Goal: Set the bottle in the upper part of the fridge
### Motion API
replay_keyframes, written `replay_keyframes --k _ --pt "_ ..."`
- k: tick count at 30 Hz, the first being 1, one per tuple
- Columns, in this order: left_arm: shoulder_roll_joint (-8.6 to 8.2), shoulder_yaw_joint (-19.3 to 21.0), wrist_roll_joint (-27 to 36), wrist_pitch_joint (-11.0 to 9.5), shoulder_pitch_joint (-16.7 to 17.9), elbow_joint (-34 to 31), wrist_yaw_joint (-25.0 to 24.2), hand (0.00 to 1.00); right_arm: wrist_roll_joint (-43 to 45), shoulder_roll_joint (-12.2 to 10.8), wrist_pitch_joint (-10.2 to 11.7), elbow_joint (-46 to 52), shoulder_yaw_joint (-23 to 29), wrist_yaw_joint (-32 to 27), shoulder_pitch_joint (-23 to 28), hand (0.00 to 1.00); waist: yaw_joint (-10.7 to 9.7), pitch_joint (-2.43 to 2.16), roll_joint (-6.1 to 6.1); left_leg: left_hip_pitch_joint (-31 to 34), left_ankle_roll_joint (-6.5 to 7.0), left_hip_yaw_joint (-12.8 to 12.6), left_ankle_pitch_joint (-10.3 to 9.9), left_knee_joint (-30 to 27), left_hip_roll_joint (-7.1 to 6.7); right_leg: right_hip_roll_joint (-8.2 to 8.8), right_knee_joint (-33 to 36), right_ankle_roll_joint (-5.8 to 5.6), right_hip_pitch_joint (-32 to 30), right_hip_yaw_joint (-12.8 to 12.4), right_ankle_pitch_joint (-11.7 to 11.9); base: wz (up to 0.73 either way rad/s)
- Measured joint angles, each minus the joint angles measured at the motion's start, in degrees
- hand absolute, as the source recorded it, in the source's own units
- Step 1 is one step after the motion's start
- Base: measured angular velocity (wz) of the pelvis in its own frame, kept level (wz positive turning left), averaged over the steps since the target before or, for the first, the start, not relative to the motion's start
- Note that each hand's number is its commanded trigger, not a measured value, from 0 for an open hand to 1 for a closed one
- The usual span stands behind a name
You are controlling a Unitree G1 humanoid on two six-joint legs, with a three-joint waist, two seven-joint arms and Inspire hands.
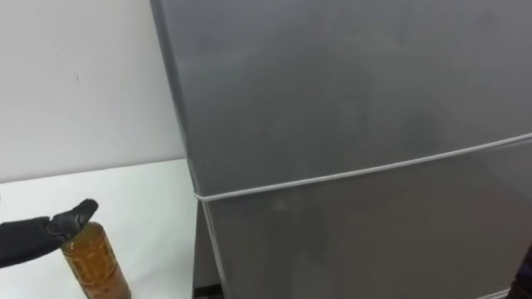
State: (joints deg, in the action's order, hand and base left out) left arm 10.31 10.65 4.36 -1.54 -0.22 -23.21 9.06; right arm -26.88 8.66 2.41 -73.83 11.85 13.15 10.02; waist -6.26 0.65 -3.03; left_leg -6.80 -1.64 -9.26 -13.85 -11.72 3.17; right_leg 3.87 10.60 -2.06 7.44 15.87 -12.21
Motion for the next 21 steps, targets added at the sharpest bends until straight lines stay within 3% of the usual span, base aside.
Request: replay_keyframes --k 7,13,21 --pt "0.00 -4.51 1.42 0.00 -6.39 -3.34 -5.17 0.00 0.18 0.18 -0.03 0.31 -1.29 -0.01 -0.08 0.00 -0.49 0.09 0.20 -0.63 0.00 -0.16 0.01 0.32 0.02 -0.05 0.00 0.00 0.40 0.02 0.00 0.00" --pt "-0.04 -7.47 5.13 0.87 -6.73 -3.32 -11.28 0.00 0.16 0.38 -0.45 0.11 -2.13 0.02 -1.14 0.00 -1.68 -0.08 0.04 -0.63 0.00 -0.24 0.01 0.32 0.01 -0.01 0.11 0.00 -0.08 0.01 0.00 0.00" --pt "-0.18 -10.35 5.39 2.26 -6.88 -3.34 -17.94 0.00 -0.30 0.55 -0.52 -0.44 -4.00 -0.55 -2.37 0.00 -2.96 -0.28 -0.18 0.12 0.00 -0.28 0.01 -0.06 0.08 -0.05 0.14 0.08 -0.65 0.02 0.08 0.00"
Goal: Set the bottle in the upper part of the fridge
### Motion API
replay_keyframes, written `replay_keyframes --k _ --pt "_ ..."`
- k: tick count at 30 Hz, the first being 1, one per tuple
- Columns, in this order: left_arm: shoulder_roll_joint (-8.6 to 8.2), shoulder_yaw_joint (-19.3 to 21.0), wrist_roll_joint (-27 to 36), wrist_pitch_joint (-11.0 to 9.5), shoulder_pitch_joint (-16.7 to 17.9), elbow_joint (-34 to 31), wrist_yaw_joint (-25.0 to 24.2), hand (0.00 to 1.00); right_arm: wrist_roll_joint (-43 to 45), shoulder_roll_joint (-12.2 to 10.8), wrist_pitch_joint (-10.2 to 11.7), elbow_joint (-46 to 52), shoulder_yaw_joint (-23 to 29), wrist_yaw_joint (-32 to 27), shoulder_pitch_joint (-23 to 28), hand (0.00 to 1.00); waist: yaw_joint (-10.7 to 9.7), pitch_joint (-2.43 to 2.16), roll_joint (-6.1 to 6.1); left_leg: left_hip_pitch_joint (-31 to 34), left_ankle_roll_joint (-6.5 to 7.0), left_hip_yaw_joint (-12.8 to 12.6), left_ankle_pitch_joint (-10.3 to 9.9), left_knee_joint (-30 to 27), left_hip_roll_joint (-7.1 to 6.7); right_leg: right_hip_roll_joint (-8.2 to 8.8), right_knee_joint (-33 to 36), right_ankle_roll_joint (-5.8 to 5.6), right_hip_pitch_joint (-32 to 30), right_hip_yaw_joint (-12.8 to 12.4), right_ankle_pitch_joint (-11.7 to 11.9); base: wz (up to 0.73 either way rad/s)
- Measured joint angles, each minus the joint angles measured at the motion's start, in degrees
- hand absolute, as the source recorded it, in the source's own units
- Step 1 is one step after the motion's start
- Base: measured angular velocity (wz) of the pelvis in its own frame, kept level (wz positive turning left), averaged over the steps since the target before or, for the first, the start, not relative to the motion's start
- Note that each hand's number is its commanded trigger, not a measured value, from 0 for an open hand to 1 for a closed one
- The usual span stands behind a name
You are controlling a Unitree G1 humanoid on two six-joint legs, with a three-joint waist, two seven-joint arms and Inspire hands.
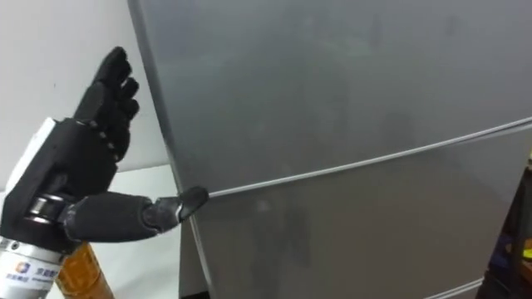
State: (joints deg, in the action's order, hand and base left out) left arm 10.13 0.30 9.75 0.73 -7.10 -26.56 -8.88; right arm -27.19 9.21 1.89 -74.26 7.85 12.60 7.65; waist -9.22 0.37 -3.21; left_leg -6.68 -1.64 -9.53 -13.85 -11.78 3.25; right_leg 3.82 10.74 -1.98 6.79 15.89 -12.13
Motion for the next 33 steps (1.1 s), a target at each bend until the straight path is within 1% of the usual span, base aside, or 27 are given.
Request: replay_keyframes --k 2,3,5,6,7,12,15,16,17,18,19,20,22,24,25,27,28,29,30,32,33 --pt "-0.33 -1.45 1.54 0.77 -0.49 0.00 -1.44 0.00 -0.02 0.00 -0.04 -0.04 0.00 -0.19 -0.05 0.00 -0.15 0.01 0.02 0.12 0.00 -0.06 0.00 0.06 0.00 -0.01 -0.01 0.00 -0.09 -0.02 0.03 0.00" --pt "-0.43 -1.93 2.28 0.90 -0.58 0.00 -1.65 0.00 -0.05 0.00 -0.04 -0.01 -0.09 -0.33 -0.06 0.00 -0.15 -0.05 -0.07 0.14 0.00 -0.06 0.00 0.07 0.00 -0.01 -0.01 0.00 0.01 -0.01 0.03 0.00" --pt "-1.05 -2.51 6.63 1.51 -0.82 -0.01 -1.71 0.00 -0.30 0.02 -0.09 -0.01 -0.78 -0.90 -0.10 0.00 -0.21 -0.02 0.01 0.22 0.00 -0.02 0.00 0.14 -0.01 0.01 -0.05 -0.02 0.10 -0.07 0.04 0.02" --pt "-1.08 -2.69 7.53 1.66 -0.99 -0.01 -1.71 0.00 -0.39 0.04 -0.10 -0.02 -1.02 -0.97 -0.18 0.00 -0.24 -0.10 -0.12 0.26 0.00 0.02 0.00 0.14 -0.02 0.01 -0.06 -0.02 0.11 -0.08 0.05 0.06" --pt "-1.20 -2.95 8.73 1.94 -1.39 0.01 -1.71 0.00 -0.40 0.04 -0.20 -0.03 -1.08 -1.03 -0.39 0.00 -0.28 -0.04 -0.01 0.34 0.00 0.22 0.00 0.13 -0.03 0.01 -0.11 -0.06 0.11 0.00 0.07 0.05" --pt "-1.19 -3.28 11.15 2.20 -1.47 0.10 -1.73 0.00 -0.24 0.20 -1.25 0.03 -1.11 -0.75 -0.83 0.00 -0.54 -0.03 0.00 0.34 0.00 0.28 0.00 0.12 -0.06 0.03 -0.18 -0.11 0.15 0.04 0.23 0.01" --pt "-1.20 -3.41 13.27 2.99 -1.47 0.07 -1.73 0.01 -0.23 0.23 -1.92 0.03 -1.10 -0.72 -1.07 0.00 -0.76 -0.04 -0.01 0.32 0.00 0.35 0.00 0.12 -0.08 0.03 -0.21 -0.12 0.11 0.04 0.25 0.00" --pt "-1.19 -3.38 13.31 3.13 -1.47 0.08 -1.74 0.25 -0.25 0.25 -2.03 0.03 -1.11 -0.72 -1.13 0.00 -0.83 -0.04 -0.02 0.28 0.00 0.35 0.00 0.12 -0.08 0.03 -0.20 -0.12 0.13 0.05 0.25 0.00" --pt "-1.17 -3.41 13.39 3.28 -1.46 0.09 -1.74 0.62 -0.25 0.28 -2.10 0.01 -1.12 -0.72 -1.18 0.00 -0.99 -0.03 -0.01 0.25 0.00 0.36 0.00 0.12 -0.08 0.03 -0.21 -0.12 0.16 0.09 0.26 0.03" --pt "-1.17 -3.40 13.50 3.38 -1.46 0.09 -1.74 0.86 -0.25 0.28 -2.19 0.01 -1.12 -0.71 -1.23 0.00 -1.11 -0.02 0.00 0.24 0.00 0.39 0.00 0.12 -0.08 0.03 -0.21 -0.13 0.15 0.14 0.26 0.05" --pt "-1.18 -3.34 14.06 3.61 -1.45 0.09 -1.74 0.96 -0.23 0.27 -2.49 0.01 -1.12 -0.68 -1.36 0.00 -1.31 -0.03 -0.01 0.29 0.00 0.47 0.00 0.11 -0.10 0.03 -0.21 -0.16 0.11 0.20 0.28 0.04" --pt "-1.19 -3.12 14.85 3.77 -1.36 0.11 -1.73 1.00 -0.23 0.29 -2.68 0.01 -1.10 -0.67 -1.41 0.00 -1.32 -0.03 -0.01 0.38 0.00 0.47 0.00 0.08 -0.11 0.03 -0.20 -0.17 0.11 0.19 0.30 0.00" --pt "-1.41 -2.52 16.45 3.83 -1.18 0.33 -1.32 0.99 -0.24 0.32 -2.81 0.00 -1.08 -0.63 -1.41 0.00 -1.31 -0.04 -0.03 0.44 0.00 0.47 0.00 0.06 -0.12 0.03 -0.20 -0.19 -0.07 0.16 0.38 0.00" --pt "-1.54 -2.01 17.72 3.78 -0.78 0.45 -0.85 0.94 -0.23 0.35 -2.97 0.03 -1.09 -0.59 -1.64 0.00 -1.31 -0.06 -0.05 0.45 0.01 0.47 0.00 0.02 -0.15 0.08 -0.18 -0.22 -0.08 0.15 0.40 0.00" --pt "-1.65 -1.96 17.80 3.76 -0.61 0.45 -0.70 0.94 -0.24 0.42 -3.23 0.03 -1.10 -0.59 -1.86 0.00 -1.31 -0.07 -0.07 0.49 0.01 0.46 0.00 -0.01 -0.19 0.11 -0.17 -0.24 -0.10 0.14 0.41 0.00" --pt "-1.59 -2.23 18.25 3.85 -0.56 0.45 -0.79 0.91 -0.24 0.52 -3.27 0.05 -1.19 -0.59 -1.93 0.00 -1.36 -0.13 -0.15 0.90 0.02 0.42 0.01 -0.10 -0.19 0.13 -0.12 -0.24 -0.48 0.07 0.42 0.00" --pt "-1.42 -3.46 19.11 3.89 -0.42 0.44 -0.97 0.90 -0.28 0.65 -3.28 0.12 -1.62 -0.59 -1.96 0.00 -1.36 -0.17 -0.22 1.25 0.03 0.41 0.01 -0.25 -0.19 0.13 -0.08 -0.21 -0.81 0.06 0.45 0.00" --pt "-1.72 -4.04 20.02 3.43 0.42 0.37 -0.97 0.89 -0.28 0.76 -3.30 0.23 -1.78 -0.59 -1.95 0.00 -1.34 -0.21 -0.27 1.32 0.03 0.38 0.01 -0.36 -0.17 0.13 -0.07 -0.19 -0.85 0.05 0.48 0.00" --pt "-1.88 -4.17 20.00 3.32 0.56 0.37 -0.83 0.89 -0.28 0.80 -3.30 0.26 -1.96 -0.59 -1.96 0.00 -1.34 -0.24 -0.29 1.32 0.03 0.38 0.01 -0.43 -0.16 0.13 -0.04 -0.19 -0.81 0.06 0.47 0.00" --pt "-1.75 -3.52 19.89 3.13 0.58 0.96 -0.63 0.88 -0.21 1.10 -3.32 0.46 -2.17 -0.63 -1.92 0.00 -1.38 -0.41 -0.75 1.29 0.03 0.37 0.01 -0.48 -0.13 0.11 -0.03 -0.17 -0.81 0.06 0.49 0.00" --pt "-1.77 -3.52 20.02 3.12 0.67 0.96 -0.63 0.88 -0.22 1.15 -3.32 0.48 -2.17 -0.68 -1.94 0.00 -1.35 -0.40 -0.81 1.27 0.03 0.37 0.01 -0.48 -0.13 0.11 -0.03 -0.17 -0.76 0.06 0.49 0.00"
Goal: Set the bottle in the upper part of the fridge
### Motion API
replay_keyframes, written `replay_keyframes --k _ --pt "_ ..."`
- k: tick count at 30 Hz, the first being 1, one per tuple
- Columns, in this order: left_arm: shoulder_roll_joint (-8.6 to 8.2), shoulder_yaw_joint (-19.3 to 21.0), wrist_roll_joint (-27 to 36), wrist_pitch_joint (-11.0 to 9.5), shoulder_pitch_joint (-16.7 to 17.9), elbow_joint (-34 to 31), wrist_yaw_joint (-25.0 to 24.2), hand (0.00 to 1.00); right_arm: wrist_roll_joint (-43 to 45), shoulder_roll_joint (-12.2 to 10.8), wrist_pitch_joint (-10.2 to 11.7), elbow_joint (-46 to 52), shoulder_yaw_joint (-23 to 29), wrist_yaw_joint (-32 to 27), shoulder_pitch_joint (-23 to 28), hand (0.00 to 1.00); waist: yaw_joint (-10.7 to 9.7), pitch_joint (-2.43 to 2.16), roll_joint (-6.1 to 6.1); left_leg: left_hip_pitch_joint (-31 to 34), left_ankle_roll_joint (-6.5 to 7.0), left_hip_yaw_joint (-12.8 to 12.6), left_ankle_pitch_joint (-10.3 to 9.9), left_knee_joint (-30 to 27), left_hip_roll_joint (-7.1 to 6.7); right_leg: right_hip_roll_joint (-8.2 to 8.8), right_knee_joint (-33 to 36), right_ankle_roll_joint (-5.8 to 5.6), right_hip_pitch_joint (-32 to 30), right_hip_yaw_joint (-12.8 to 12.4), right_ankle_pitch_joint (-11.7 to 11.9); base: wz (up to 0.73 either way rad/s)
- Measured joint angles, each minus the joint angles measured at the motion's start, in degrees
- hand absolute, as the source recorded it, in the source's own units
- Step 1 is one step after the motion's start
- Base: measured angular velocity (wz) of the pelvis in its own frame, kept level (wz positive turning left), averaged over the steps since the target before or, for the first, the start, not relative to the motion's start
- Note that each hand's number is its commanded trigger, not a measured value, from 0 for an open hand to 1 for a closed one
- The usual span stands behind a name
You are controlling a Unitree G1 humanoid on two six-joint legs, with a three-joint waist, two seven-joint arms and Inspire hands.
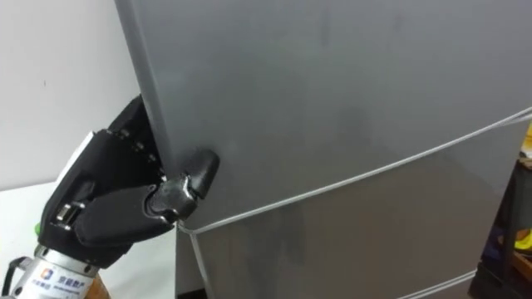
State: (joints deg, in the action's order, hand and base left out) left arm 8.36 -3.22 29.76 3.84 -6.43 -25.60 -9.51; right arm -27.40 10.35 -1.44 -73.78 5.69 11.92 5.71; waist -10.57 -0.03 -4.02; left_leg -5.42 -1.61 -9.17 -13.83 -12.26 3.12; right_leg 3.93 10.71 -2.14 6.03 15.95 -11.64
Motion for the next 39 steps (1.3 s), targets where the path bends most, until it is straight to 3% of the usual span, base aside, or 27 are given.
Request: replay_keyframes --k 10,12,13,14,21,26,35,39 --pt "-0.10 -0.23 0.02 -0.13 0.26 0.05 -0.01 0.80 -0.03 0.17 0.03 0.18 -0.67 -0.31 -0.14 0.00 0.02 0.31 0.39 -0.19 0.00 -0.05 0.00 0.00 0.02 -0.03 -0.06 0.01 0.20 0.00 0.00 0.00" --pt "-0.10 -0.24 0.06 -0.22 0.26 0.04 -0.01 0.55 -0.03 0.32 0.06 0.24 -1.20 -0.52 -0.14 0.00 0.02 0.35 0.42 -0.16 0.00 -0.07 0.00 0.00 0.01 -0.02 -0.11 0.00 0.19 0.00 0.00 0.00" --pt "-0.10 -0.42 0.10 -0.46 0.26 0.04 -0.03 0.10 -0.03 0.39 0.09 0.25 -1.60 -0.58 -0.16 0.00 0.03 0.38 0.46 -0.16 0.00 -0.09 0.00 0.00 0.00 -0.02 -0.16 0.00 0.19 0.00 0.00 0.00" --pt "-0.10 -0.58 0.28 -0.64 0.25 0.00 -0.05 0.00 -0.04 0.47 0.09 0.27 -1.92 -0.65 -0.16 0.00 0.06 0.39 0.48 -0.13 0.00 -0.09 0.00 0.00 -0.02 -0.01 -0.21 0.00 0.18 0.00 0.00 0.00" --pt "0.19 -1.54 2.12 -0.58 0.42 0.00 -0.94 0.00 -0.06 0.64 0.14 0.25 -2.26 -0.53 -0.17 0.00 0.20 0.35 0.22 -0.10 0.00 -0.13 0.00 0.00 -0.07 0.02 -0.33 -0.01 0.17 0.02 -0.01 0.00" --pt "0.03 -1.66 2.02 -0.72 0.39 0.04 -1.21 0.00 0.07 0.86 0.07 0.14 -2.24 -0.56 -0.73 0.00 -0.07 0.69 0.14 0.06 0.02 -0.10 0.01 0.00 -0.25 0.14 -0.94 -0.20 0.45 0.14 0.13 0.03" --pt "-1.24 -3.61 1.87 -1.33 0.16 0.08 -1.21 0.00 0.17 0.84 0.13 0.27 -2.69 -1.55 -0.52 0.00 -0.41 0.66 -0.02 0.74 0.05 -0.11 0.02 -0.48 -0.57 0.64 -0.98 -0.55 0.78 1.32 0.33 0.08" --pt "-2.11 -4.32 1.98 -1.34 0.17 0.13 -1.21 0.00 -1.01 1.08 0.14 1.02 -4.55 -2.24 -0.30 0.00 -0.44 0.91 0.27 0.83 0.12 -0.36 0.06 -0.48 -0.64 0.78 -0.96 -0.62 0.82 1.13 0.38 0.05"
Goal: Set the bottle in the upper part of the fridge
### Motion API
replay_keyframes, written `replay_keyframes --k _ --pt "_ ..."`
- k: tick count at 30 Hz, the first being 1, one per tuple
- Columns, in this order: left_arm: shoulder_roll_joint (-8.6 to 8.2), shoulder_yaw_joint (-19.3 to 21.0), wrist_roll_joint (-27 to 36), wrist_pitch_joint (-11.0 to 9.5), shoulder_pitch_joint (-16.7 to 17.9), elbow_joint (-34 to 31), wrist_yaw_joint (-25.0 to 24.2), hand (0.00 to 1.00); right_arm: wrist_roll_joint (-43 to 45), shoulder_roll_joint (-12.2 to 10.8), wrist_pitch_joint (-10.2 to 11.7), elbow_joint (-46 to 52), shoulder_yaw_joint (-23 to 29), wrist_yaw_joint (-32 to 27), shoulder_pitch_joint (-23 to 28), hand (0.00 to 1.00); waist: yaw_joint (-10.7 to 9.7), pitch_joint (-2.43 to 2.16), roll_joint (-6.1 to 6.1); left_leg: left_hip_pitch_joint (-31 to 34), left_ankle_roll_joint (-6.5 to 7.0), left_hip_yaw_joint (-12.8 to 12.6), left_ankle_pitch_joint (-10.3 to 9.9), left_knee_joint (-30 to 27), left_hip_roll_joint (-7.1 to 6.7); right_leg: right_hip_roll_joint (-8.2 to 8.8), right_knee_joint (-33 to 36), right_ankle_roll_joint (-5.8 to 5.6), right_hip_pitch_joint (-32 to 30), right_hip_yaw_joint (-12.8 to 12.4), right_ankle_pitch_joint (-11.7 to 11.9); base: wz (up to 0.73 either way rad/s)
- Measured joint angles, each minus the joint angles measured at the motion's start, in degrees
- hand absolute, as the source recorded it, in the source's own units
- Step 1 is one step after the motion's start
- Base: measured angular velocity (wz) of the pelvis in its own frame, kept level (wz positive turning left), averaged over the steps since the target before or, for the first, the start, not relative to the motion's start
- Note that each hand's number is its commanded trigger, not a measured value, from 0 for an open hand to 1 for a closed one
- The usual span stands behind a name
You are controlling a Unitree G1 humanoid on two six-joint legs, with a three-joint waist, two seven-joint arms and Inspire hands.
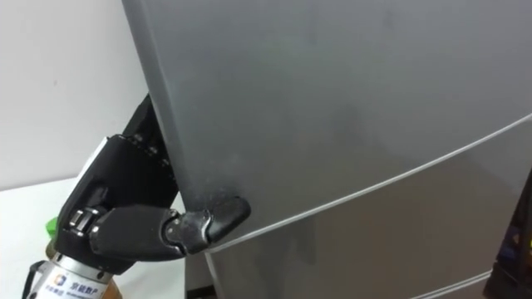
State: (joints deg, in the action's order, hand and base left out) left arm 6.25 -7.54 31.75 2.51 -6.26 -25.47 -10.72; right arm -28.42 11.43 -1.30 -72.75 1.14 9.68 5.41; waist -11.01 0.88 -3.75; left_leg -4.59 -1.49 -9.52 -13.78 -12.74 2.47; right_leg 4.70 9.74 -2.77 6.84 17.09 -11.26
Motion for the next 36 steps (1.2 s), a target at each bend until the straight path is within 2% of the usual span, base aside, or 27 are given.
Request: replay_keyframes --k 2,13,17,20,26,36 --pt "-1.22 -0.39 0.05 0.01 0.09 0.41 0.00 0.00 -0.89 0.01 -0.03 0.57 -0.46 -0.21 0.36 0.00 0.10 -0.03 -0.04 0.06 0.09 -0.63 0.04 0.03 -0.05 0.13 0.00 -0.13 -0.10 -0.18 0.07 0.00" --pt "-2.91 -1.88 0.11 -0.88 0.08 2.41 0.00 0.00 -3.21 0.13 -0.07 1.59 -2.11 -0.11 0.42 0.00 -0.45 -0.08 0.06 -0.10 1.19 -2.49 -0.09 0.04 -0.19 0.22 0.09 -0.70 -0.58 -3.48 1.20 -0.05" --pt "-3.08 -2.04 0.13 -1.71 0.10 3.23 -0.01 0.00 -3.24 0.12 -0.12 1.51 -2.05 0.14 0.13 0.00 -0.92 -0.23 -0.22 -0.06 1.57 -3.58 -0.23 0.06 -0.20 0.22 0.09 -0.95 -1.00 -5.36 1.70 -0.09" --pt "-3.07 -2.96 0.13 -2.88 0.10 4.04 -0.01 0.00 -3.20 0.12 -0.12 1.61 -2.06 0.18 -0.01 0.00 -0.94 -0.32 -0.38 0.04 1.80 -4.19 -0.36 0.10 -0.19 0.23 0.08 -1.08 -1.29 -5.71 2.14 -0.12" --pt "-3.06 -5.53 0.13 -3.84 0.10 4.76 -0.01 0.00 -3.18 0.13 -0.04 1.60 -1.98 -0.34 -0.18 0.00 -1.08 -0.26 -0.71 -0.11 2.50 -4.60 -0.36 0.07 -0.21 0.40 0.01 -1.28 -1.37 -6.13 3.43 -0.02" --pt "-3.01 -6.68 0.28 -5.16 0.10 5.31 -0.01 0.00 -3.29 0.19 -0.03 1.72 -2.11 -0.89 -0.38 0.00 -1.09 -0.26 -0.94 0.11 2.85 -5.22 -0.38 0.02 -0.22 0.71 0.04 -1.45 -1.92 -6.62 3.61 -0.02"
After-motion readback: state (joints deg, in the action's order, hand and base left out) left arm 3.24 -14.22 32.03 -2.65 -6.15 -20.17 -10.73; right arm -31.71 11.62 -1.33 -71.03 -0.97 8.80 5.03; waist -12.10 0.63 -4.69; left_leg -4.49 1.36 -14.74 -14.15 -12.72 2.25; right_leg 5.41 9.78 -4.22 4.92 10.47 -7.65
